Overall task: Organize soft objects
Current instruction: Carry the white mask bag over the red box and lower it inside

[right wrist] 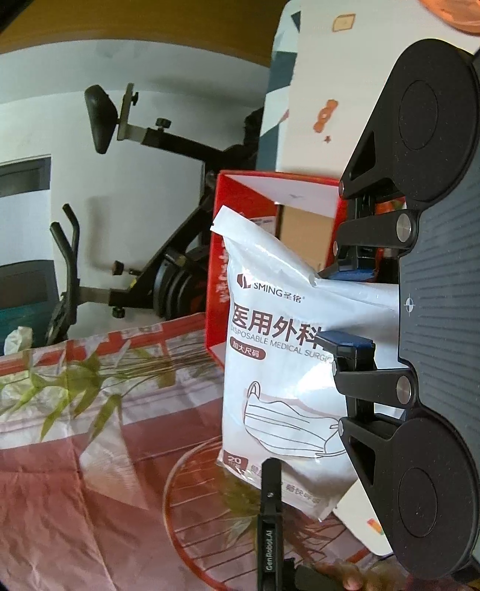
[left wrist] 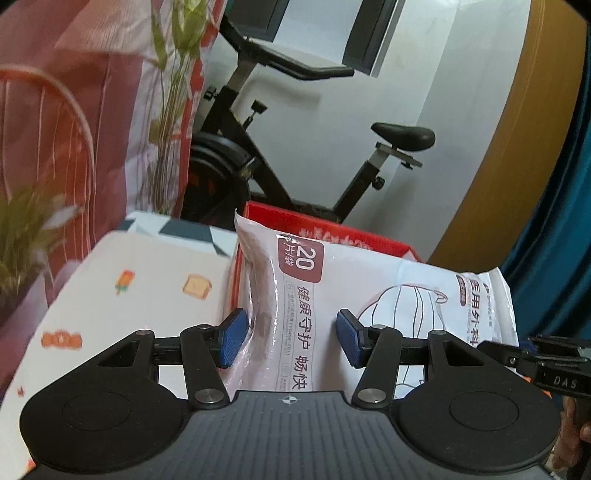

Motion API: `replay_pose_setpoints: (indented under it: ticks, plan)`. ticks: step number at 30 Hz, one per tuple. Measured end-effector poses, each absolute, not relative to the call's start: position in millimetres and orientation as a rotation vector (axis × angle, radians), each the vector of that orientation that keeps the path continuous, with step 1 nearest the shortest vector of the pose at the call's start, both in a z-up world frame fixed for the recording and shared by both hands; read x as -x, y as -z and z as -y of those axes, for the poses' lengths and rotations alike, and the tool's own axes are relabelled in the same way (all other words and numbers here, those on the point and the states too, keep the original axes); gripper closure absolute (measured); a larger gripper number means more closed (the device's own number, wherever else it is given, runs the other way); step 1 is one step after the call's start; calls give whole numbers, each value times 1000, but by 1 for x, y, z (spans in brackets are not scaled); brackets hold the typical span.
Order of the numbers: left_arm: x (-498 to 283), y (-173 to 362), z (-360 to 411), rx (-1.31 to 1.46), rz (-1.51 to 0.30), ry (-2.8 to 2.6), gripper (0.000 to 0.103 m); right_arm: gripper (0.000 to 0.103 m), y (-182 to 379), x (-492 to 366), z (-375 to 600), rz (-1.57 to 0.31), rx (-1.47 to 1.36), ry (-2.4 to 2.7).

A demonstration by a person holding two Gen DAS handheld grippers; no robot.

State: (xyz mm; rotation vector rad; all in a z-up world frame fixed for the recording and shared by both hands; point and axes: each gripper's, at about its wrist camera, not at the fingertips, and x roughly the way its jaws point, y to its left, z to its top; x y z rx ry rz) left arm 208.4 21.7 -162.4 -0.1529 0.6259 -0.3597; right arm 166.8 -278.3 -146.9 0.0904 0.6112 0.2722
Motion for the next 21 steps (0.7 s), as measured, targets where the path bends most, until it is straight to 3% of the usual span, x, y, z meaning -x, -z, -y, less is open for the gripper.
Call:
replay_pose_setpoints:
  ticks: [14, 21]
  plan:
    - [-258, 125, 2, 80, -554, 355, 46, 79, 131, -224, 292, -557, -105, -253]
    - [-301, 131, 21, 63, -588, 358, 46, 81, 145, -262, 309, -588, -142, -210]
